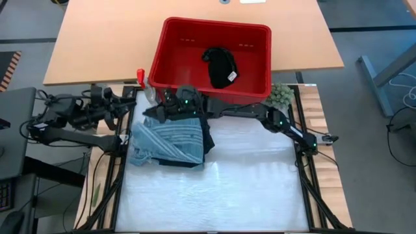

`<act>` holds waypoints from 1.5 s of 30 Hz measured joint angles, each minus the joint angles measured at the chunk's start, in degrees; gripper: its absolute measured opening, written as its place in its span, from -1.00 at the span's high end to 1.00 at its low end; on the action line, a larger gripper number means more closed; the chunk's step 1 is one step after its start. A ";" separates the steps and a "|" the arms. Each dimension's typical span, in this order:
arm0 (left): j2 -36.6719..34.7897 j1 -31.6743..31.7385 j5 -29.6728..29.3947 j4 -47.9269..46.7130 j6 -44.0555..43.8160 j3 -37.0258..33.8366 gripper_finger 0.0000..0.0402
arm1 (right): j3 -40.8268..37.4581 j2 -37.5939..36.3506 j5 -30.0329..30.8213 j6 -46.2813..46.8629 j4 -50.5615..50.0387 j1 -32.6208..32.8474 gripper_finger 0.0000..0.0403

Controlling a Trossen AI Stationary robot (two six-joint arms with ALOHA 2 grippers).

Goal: Fold laundry
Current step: Fold the blue shirt from the red laundry bin

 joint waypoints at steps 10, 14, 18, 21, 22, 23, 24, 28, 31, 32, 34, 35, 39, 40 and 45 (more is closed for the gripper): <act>5.11 0.00 17.75 -6.22 0.67 -3.04 0.41 | 0.09 -15.77 -10.03 -13.61 -40.30 -2.64 -0.07; 12.98 0.02 21.90 -8.24 9.00 -3.74 0.41 | 0.14 -22.62 2.61 -19.84 -60.69 -0.77 -0.02; 19.55 0.00 24.91 -9.46 22.09 -1.29 0.41 | 0.09 -26.24 13.11 -20.35 -72.82 2.32 0.03; 24.25 0.84 26.39 -16.07 26.48 2.62 0.41 | 0.09 -27.18 14.13 -19.70 -77.11 4.40 0.07; 26.17 1.65 26.31 -19.69 27.38 3.91 0.41 | 0.09 -27.34 14.18 -19.70 -77.64 5.03 0.09; 28.18 2.48 25.72 -22.50 28.44 5.10 0.41 | 0.04 -27.55 14.76 -19.55 -78.50 5.70 0.10; 30.28 3.16 24.77 -25.17 29.20 6.07 0.41 | -0.02 -27.56 16.11 -19.06 -79.25 6.41 0.12; 37.36 6.11 16.30 -32.04 32.95 9.52 0.41 | -0.02 -28.16 23.31 -17.99 -80.21 8.73 0.22; 41.94 8.18 16.21 -37.64 34.75 11.70 0.41 | 0.00 -28.65 26.97 -18.04 -80.30 10.17 0.32; 43.38 8.58 16.97 -39.23 34.93 12.43 0.41 | 0.00 -28.65 27.36 -18.05 -80.40 10.59 0.35; 45.20 9.17 17.31 -42.04 35.02 13.72 0.41 | 0.00 -28.64 27.38 -17.97 -81.26 11.47 0.41; 45.74 9.38 16.78 -43.19 35.34 13.90 0.41 | 0.00 -28.59 27.37 -17.56 -82.05 11.90 0.43; 47.51 9.52 17.60 -45.83 36.41 13.90 0.41 | 0.00 -28.57 28.16 -15.78 -85.05 14.32 0.52; 47.50 9.35 18.84 -46.79 36.06 13.90 0.41 | 0.00 -28.60 28.96 -15.53 -85.73 14.98 0.54; 47.18 7.90 22.54 -50.50 33.74 13.90 0.41 | -0.04 -28.99 29.51 -13.72 -88.90 17.33 0.62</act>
